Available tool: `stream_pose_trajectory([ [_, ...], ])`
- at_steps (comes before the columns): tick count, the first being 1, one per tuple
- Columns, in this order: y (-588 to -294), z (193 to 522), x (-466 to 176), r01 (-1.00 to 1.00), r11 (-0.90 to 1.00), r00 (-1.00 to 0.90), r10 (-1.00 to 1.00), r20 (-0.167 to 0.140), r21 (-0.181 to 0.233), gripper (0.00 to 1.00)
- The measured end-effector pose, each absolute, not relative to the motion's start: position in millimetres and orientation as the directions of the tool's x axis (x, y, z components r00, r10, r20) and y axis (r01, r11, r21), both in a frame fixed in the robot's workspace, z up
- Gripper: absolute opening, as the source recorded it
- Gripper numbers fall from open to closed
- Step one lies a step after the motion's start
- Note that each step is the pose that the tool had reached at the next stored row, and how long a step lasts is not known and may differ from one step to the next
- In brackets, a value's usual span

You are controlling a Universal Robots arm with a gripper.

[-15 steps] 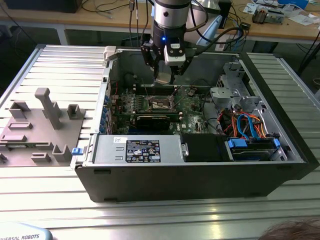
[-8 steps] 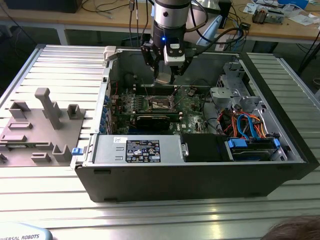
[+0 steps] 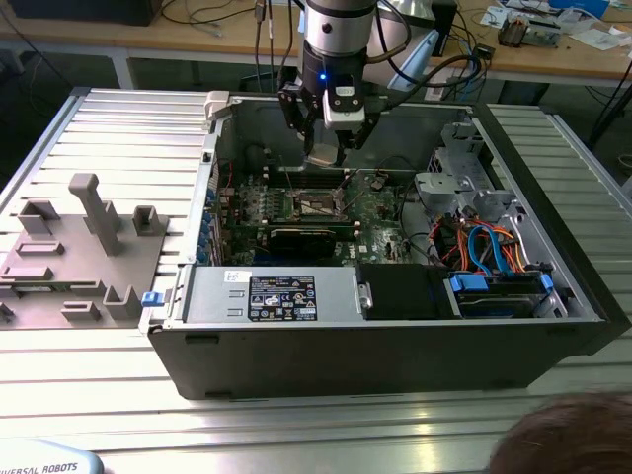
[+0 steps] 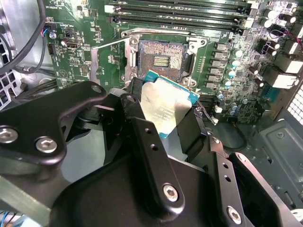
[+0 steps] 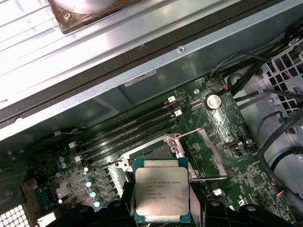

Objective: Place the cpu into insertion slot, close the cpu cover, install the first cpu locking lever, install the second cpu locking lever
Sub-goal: 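Place the cpu into insertion slot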

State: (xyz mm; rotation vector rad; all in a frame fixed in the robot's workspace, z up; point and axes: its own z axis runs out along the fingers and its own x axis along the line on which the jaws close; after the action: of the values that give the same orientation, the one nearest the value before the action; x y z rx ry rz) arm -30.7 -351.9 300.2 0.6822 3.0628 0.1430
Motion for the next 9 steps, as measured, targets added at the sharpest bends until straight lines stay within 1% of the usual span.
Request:
stream_pose_trajectory([
  [9, -351.9, 299.9, -30.7, 0.438, 0.894, -0.899, 0.438, 0.019, 0.089, 0.54],
])
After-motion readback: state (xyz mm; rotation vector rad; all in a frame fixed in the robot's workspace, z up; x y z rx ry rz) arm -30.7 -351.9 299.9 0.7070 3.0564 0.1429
